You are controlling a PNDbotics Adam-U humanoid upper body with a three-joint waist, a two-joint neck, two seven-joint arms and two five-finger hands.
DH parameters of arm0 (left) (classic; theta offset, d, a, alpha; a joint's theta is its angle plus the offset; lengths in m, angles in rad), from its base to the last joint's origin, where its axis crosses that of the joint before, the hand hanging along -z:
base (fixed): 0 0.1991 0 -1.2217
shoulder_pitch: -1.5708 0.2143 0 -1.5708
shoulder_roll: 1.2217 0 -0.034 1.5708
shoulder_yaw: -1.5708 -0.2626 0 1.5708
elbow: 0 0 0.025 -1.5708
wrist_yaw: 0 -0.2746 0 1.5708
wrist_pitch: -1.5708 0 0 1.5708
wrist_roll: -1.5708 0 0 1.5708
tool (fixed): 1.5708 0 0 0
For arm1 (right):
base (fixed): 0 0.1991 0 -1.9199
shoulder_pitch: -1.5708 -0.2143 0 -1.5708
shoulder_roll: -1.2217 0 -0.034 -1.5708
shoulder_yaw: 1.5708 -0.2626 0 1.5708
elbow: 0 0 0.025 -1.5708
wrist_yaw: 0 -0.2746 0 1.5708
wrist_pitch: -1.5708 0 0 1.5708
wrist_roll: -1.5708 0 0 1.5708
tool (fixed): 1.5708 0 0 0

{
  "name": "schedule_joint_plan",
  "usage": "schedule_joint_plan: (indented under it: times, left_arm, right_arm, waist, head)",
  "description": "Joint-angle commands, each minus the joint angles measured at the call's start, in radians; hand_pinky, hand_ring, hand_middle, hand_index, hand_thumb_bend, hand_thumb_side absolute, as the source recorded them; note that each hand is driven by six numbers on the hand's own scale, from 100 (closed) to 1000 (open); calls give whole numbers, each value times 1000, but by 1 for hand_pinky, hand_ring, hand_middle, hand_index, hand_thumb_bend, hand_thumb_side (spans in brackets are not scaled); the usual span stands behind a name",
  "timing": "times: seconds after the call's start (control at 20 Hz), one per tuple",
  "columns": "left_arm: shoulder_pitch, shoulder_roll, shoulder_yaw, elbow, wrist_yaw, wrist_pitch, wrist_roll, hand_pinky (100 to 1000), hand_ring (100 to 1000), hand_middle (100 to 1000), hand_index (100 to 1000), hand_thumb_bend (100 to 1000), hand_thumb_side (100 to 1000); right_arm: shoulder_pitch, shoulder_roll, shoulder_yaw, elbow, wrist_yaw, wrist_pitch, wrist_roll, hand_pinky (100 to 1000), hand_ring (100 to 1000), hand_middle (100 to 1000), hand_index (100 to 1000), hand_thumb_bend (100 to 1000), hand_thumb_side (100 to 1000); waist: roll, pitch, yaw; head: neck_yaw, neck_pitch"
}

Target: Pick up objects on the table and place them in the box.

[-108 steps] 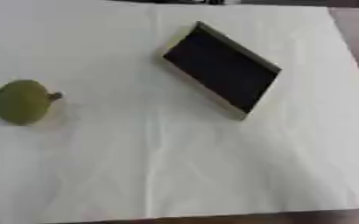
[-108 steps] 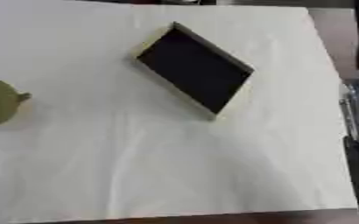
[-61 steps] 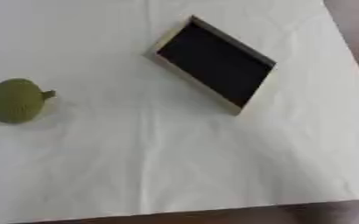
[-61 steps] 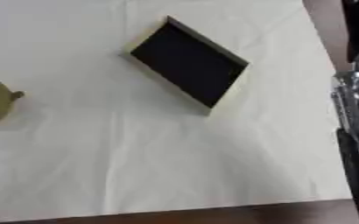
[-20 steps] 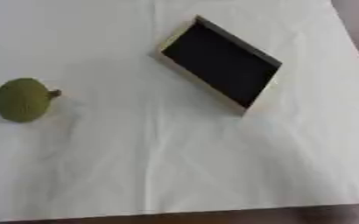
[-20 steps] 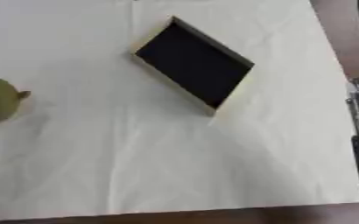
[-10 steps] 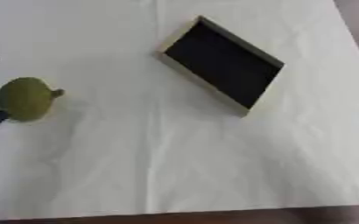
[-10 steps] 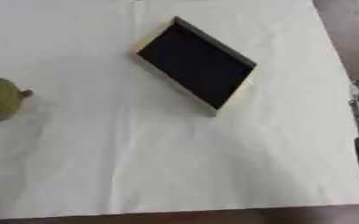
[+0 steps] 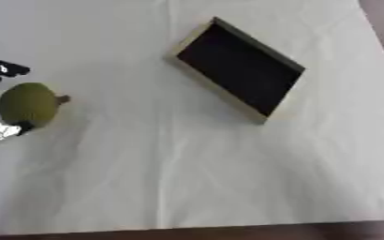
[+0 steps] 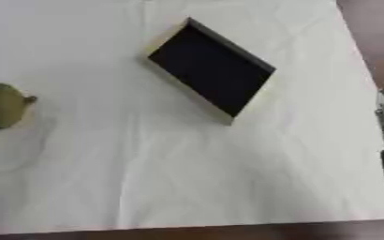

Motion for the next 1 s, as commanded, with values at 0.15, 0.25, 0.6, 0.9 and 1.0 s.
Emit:
schedule_joint_plan:
  times: [0.15,0.25,0.6,0.9,1.0]
  left_arm:
    - [-29,5,-14,51,-73,-8,-11,939,937,853,926,474,100]
    - [-36,-4,-16,71,-83,-7,-1,908,913,816,901,409,100]
    - [-30,-12,14,5,-47,19,144,730,742,639,748,112,100]
    - [-39,-3,53,-167,-5,17,219,625,652,572,669,100,132]
    - [-60,-1,59,-224,1,12,238,627,649,573,671,100,125]
  right_arm:
    - [-9,-13,-4,-21,-9,3,1,844,707,631,726,100,647]
    - [-8,-11,-4,-21,-10,4,2,844,707,631,726,100,647]
    - [-4,-11,-5,-21,-10,4,1,844,707,631,726,100,649]
    - [-3,-13,-6,-21,-9,4,0,844,707,631,726,100,644]
    - [-3,-14,-6,-21,-9,3,-1,844,707,631,726,100,641]
  waist:
    - [5,-18,-1]
    - [5,-18,-2]
    - [2,-18,0]
    - [0,-22,4]
    - [1,-25,5]
  head:
    - [8,-7]
    - [8,-7]
    - [7,-6]
    - [7,-6]
    - [8,-5]
